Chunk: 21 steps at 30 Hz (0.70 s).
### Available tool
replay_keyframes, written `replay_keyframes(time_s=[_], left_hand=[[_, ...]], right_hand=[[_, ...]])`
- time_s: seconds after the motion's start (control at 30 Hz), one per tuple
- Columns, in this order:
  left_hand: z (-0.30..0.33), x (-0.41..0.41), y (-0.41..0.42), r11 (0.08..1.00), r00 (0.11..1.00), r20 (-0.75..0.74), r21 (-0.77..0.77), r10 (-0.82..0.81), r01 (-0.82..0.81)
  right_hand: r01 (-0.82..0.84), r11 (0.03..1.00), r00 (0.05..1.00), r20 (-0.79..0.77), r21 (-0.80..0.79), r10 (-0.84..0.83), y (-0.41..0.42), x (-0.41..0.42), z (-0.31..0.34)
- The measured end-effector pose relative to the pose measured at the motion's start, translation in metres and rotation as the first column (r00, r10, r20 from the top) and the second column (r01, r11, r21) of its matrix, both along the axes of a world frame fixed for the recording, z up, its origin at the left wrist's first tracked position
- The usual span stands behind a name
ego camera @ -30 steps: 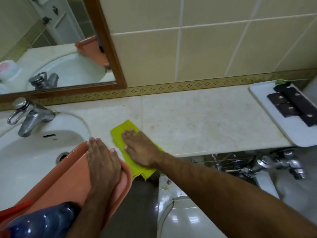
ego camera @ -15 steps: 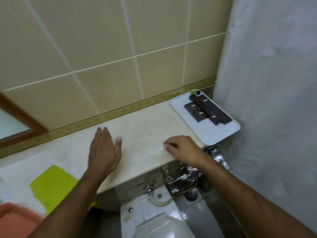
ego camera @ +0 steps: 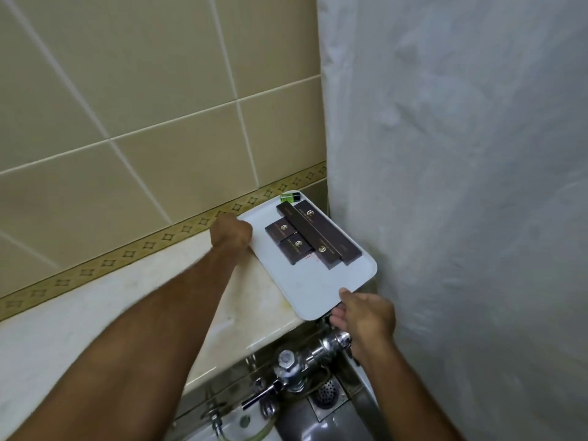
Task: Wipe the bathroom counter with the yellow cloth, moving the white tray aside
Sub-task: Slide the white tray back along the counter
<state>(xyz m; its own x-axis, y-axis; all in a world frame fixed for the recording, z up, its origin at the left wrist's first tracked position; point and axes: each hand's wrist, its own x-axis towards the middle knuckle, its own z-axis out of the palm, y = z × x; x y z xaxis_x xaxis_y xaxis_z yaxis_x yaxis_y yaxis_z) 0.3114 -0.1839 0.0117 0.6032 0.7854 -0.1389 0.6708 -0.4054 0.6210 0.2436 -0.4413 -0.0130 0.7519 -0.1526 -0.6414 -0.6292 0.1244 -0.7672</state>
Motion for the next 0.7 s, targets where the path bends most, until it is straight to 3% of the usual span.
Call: replay_keyframes(time_s=[0.23,0.43,0.53,0.7], left_hand=[[-0.006,0.014,0.020,0.992,0.997,-0.047,0.108,-0.062,0.067],[0.024,-0.031,0.015,0.995,0.960,0.269,-0.079,0.072,-0.053],[0.039,-0.086,0.024,0.983,0.927,0.342,-0.147,0.155,-0.110],[0.048,-0.198,0.053,0.931,0.895,0.265,-0.169,0.360,-0.324]], right_hand=[[-0.045,0.987,0.999,0.010,-0.157,0.047,0.008,0.010,-0.007],[-0.111,0.913,0.976,0.131,-0.393,0.175,-0.007,0.014,0.033],[-0.170,0.829,0.919,0.218,-0.532,0.328,-0.011,0.017,0.063],[-0.332,0.643,0.768,0.197,-0.691,0.609,0.037,0.009,0.076]])
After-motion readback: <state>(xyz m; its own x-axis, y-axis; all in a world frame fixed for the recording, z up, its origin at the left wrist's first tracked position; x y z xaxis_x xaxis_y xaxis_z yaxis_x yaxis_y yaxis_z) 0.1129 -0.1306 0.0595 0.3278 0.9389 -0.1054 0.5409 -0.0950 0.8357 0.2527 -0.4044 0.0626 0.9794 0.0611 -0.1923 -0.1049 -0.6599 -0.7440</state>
